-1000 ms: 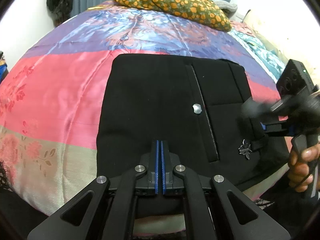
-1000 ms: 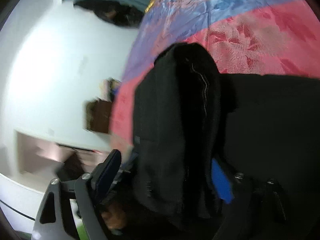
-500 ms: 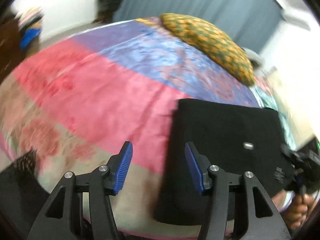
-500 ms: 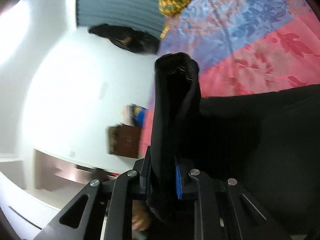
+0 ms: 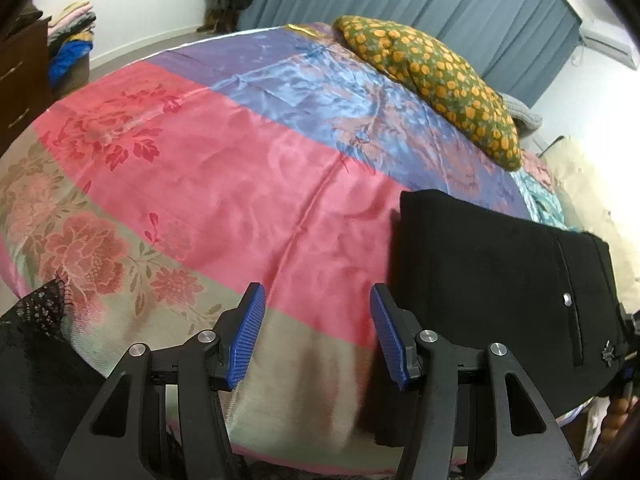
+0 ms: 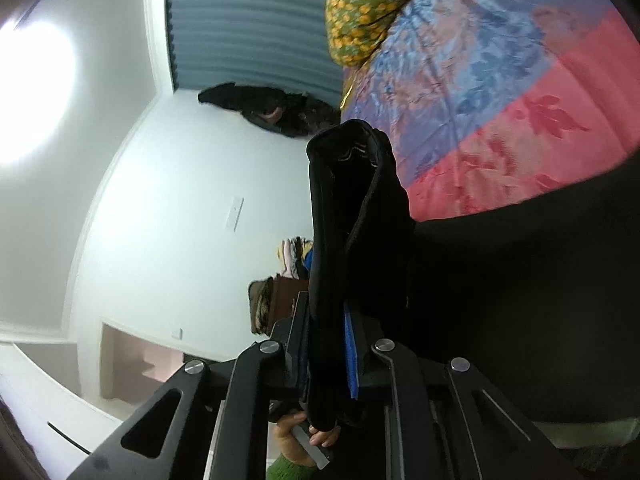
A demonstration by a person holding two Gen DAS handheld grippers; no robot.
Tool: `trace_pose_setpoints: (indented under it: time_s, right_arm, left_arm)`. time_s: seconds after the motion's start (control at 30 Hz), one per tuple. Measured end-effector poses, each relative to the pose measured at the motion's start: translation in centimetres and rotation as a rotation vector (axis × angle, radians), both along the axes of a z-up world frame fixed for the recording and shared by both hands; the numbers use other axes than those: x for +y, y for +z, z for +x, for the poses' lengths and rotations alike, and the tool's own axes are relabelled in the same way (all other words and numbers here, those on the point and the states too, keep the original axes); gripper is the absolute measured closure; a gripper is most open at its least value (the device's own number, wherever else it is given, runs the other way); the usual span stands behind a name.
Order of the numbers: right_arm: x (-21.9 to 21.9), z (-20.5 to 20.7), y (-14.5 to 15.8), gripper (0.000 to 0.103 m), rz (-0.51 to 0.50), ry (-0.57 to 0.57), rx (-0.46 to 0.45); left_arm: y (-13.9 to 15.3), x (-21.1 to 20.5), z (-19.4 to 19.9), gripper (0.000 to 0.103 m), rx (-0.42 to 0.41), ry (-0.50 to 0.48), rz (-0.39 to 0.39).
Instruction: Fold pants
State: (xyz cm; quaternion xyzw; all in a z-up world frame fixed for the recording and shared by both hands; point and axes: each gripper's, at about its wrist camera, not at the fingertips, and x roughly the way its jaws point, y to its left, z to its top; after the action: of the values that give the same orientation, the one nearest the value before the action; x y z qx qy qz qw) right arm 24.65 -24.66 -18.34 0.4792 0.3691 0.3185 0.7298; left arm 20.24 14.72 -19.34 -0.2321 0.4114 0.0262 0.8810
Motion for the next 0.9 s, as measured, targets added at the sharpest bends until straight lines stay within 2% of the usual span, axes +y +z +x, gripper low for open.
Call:
trace_pose_setpoints:
  time_s: [0.23, 0.4, 0.6, 0.7, 0.73, 0.77, 0.87, 0.9]
  right_arm:
    - [-5.6, -2.5, -0.1, 0.088, 0.068, -0.087, -0.002]
    - [-9.7, -4.5, 0.4, 0.088, 0.05, -0.146, 0.002]
    - [-11.8, -6.2, -2.5, 0.09, 0.046, -0.194, 0.058]
    - [-13.1, -6.6, -5.3, 0.09, -0.061, -0.251, 0.149]
    - [-13.4, -6.7, -5.9, 0.09, -0.12, -0.264, 0.183]
    - [-13.5, -6.7, -6.7, 0.091, -0.226, -0.271, 0.23]
    - [-13.1, -6.8, -6.5, 0.088, -0.329, -0.261, 0.239]
    - [-13.0, -6.8, -5.7, 0.078, -0.383, -0.266, 0.236]
  left_arm:
    - [-0.1, -0.5, 0.0, 0.048, 0.008, -0.009, 0.013]
    - [-0.2, -1.2, 0.1, 0.048, 0.015, -0.028, 0.023]
    - [-0.1, -2.7, 0.4, 0.048, 0.014, -0.073, 0.061]
    - [-0.3, -3.8, 0.3, 0.048, 0.019, -0.109, 0.092]
    - [-0.2, -4.2, 0.3, 0.048, 0.02, -0.123, 0.105]
    - [-0.2, -4.6, 0.2, 0.048, 0.018, -0.139, 0.123]
    - [0.1, -6.0, -0.1, 0.047, 0.01, -0.185, 0.167]
    - [0.2, -6.3, -0.2, 0.047, 0.009, -0.196, 0.168]
